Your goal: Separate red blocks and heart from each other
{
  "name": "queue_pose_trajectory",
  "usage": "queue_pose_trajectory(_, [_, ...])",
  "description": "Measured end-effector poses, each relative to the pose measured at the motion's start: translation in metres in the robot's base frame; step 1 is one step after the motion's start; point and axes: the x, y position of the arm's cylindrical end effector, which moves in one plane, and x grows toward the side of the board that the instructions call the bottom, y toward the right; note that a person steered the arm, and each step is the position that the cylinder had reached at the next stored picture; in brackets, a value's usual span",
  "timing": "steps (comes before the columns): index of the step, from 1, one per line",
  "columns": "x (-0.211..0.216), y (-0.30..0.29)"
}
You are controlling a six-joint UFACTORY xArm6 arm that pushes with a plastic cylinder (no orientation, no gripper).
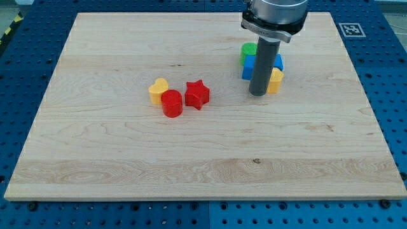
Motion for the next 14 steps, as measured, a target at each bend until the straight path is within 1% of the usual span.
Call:
queue_pose_trajectory(1, [-0.003,-0.01])
queue_pose_trajectory(2, [-0.019,-0.028])
queue_pose_trajectory(4, [-0.029,-0.076])
queue_pose_trajectory(5, [-0.018,-0.092])
queue_pose_trajectory(8, [-0.017,-0.135])
queue_pose_trajectory(9, [-0.011,-0.146])
queue_pose_trajectory(11, [0.002,-0.146])
queue_pose_trajectory(14, [0.011,-0.147])
